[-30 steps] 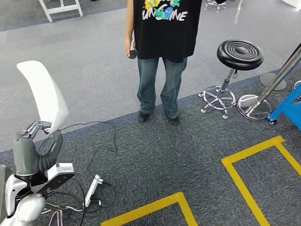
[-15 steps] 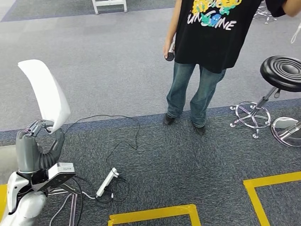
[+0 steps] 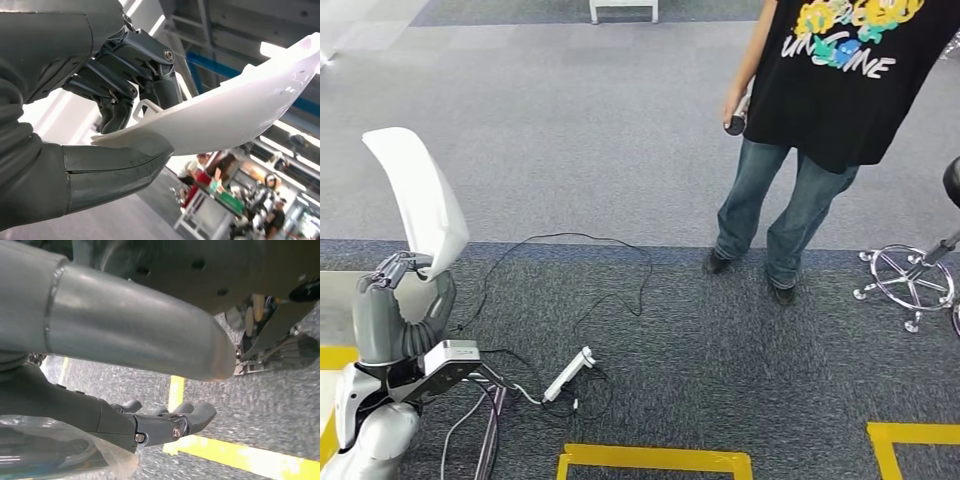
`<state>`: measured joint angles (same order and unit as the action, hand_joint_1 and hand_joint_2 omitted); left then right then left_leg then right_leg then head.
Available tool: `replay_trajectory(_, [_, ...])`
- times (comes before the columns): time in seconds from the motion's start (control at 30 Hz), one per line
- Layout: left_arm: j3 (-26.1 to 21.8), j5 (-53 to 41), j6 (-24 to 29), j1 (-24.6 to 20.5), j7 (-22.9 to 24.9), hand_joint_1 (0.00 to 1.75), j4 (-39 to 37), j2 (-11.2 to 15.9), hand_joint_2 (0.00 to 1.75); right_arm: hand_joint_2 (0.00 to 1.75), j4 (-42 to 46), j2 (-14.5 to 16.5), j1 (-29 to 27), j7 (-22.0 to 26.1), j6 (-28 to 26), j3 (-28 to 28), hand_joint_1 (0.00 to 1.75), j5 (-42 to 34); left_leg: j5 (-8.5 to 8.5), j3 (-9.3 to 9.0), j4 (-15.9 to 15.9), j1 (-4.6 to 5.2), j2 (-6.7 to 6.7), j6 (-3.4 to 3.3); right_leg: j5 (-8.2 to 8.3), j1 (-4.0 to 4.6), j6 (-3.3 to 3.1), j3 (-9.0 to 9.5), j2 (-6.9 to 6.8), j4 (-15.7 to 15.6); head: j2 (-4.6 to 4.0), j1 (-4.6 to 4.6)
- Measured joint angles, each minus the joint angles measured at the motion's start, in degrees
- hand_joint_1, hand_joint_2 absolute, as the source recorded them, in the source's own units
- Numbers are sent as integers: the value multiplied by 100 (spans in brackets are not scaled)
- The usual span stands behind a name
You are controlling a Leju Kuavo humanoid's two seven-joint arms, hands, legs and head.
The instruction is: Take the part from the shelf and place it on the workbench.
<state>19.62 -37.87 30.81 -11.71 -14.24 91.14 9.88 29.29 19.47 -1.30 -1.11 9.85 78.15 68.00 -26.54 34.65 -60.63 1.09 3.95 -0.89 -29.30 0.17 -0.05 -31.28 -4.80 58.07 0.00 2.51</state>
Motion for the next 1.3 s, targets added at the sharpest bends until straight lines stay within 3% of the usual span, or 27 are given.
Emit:
replay_trajectory(0.03, [3,-1,-1,-30,-2,175,-10,-1,175,0,2,10,3,-1,4,2,0,0,11,-73,160,39,96,-33,-15,11,20,10,-65,-2,0,4])
replay_trajectory(0.07, [5,-1,-2,-51,-3,175,-21,1,175,0,4,16,7,-1,10,4,0,0,-15,-82,204,66,99,-53,-27,18,44,22,-135,-10,0,5])
replay_trajectory(0.13, [4,-2,-2,-58,-3,175,-35,5,175,0,9,17,19,-2,16,8,0,0,17,-104,270,48,-63,-94,-68,14,99,61,-204,-14,0,9])
replay_trajectory(0.2, [6,-4,-3,-81,-4,175,-51,-5,175,0,14,18,24,0,20,14,0,3,63,-154,346,-2,-207,-140,-230,0,156,-38,55,232,0,29])
replay_trajectory(0.27, [9,-8,-20,-110,-5,175,-80,-21,175,0,19,16,20,1,21,23,0,17,83,-165,362,-33,-343,-168,-529,-23,191,-403,383,922,0,63])
replay_trajectory(0.33, [12,-10,-54,-117,-4,175,-128,-33,175,0,21,16,12,-1,20,37,0,32,81,-164,356,-39,-497,-175,-675,-36,214,-778,462,1532,0,79])
replay_trajectory(0.37, [15,-10,-71,-122,-3,175,-152,-39,175,0,22,16,9,-1,19,41,0,37,78,-167,351,-44,-582,-171,-583,-42,225,-843,470,1552,0,81])
replay_trajectory(0.43, [25,-10,-93,-152,-3,175,-196,-53,175,0,23,16,7,1,18,43,0,44,56,-173,321,-67,-750,-137,-135,-75,249,-654,557,960,0,84])
replay_trajectory(0.5, [32,-10,-103,-213,0,175,-230,-65,175,0,23,16,8,2,19,45,0,52,19,-140,253,-83,-896,-72,142,-122,267,-353,822,274,0,85])
replay_trajectory(0.57, [34,-10,-107,-268,5,175,-255,-71,175,0,23,18,12,2,20,48,0,56,14,-81,210,-96,-1016,-2,130,-129,227,-235,956,73,1,85])
replay_trajectory(0.63, [36,-10,-109,-290,7,175,-278,-67,175,0,26,21,18,1,21,50,0,64,27,-52,211,-119,-1090,58,142,-117,146,-206,839,53,2,85])
replay_trajectory(0.7, [34,-12,-110,-316,9,175,-297,-55,175,0,34,28,19,1,24,54,0,78,-83,25,44,-110,-866,111,145,-120,64,-184,704,33,2,53])
replay_trajectory(0.77, [38,-15,-113,-360,14,175,-311,-51,175,0,43,31,13,1,31,69,0,87,-403,308,-565,-105,-542,156,128,-108,2,-174,556,26,1,12])
replay_trajectory(0.83, [46,-16,-122,-373,17,175,-338,-54,175,0,47,31,7,0,38,91,0,92,-688,662,-1296,-125,-452,180,107,-86,-26,-169,392,27,0,0])
replay_trajectory(0.87, [49,-16,-127,-370,17,175,-355,-54,175,0,49,31,6,0,39,98,0,93,-695,735,-1446,-130,-445,180,96,-77,-31,-163,310,28,0,-1])
replay_trajectory(0.93, [52,-16,-133,-368,20,175,-383,-51,175,0,52,32,8,0,44,102,0,96,-402,536,-1055,-125,-404,151,71,-60,-31,-131,163,28,0,0])
replay_trajectory(1.0, [54,-17,-133,-389,22,175,-394,-47,175,0,52,36,11,0,60,108,0,106,-85,115,-245,-68,-160,73,36,-34,-10,-84,31,29,0,0])
replay_trajectory(1.07, [60,-25,-133,-425,27,175,-397,-44,175,0,54,40,18,2,84,125,0,133,-17,-89,171,2,25,-1,4,-13,39,-57,-90,30,0,6])
replay_trajectory(1.13, [62,-33,-133,-441,32,175,-401,-25,175,0,56,42,30,8,100,144,0,174,-27,-91,214,22,-73,-44,-21,-8,98,-19,-226,16,0,9])
replay_trajectory(1.17, [62,-36,-133,-443,33,175,-403,-15,175,0,56,41,35,11,103,150,0,192,-11,-113,250,10,-145,-67,-54,-14,130,-9,-218,31,-1,12])
replay_trajectory(1.23, [65,-36,-135,-467,34,175,-409,-10,175,0,58,39,40,17,112,167,0,216,30,-162,324,-39,-287,-116,-239,-29,184,-131,44,314,-1,31])
replay_trajectory(1.3, [69,-36,-139,-488,36,175,-423,-20,175,0,61,37,35,20,116,185,0,224,40,-165,337,-69,-416,-147,-563,-51,216,-515,378,1044,1,58])
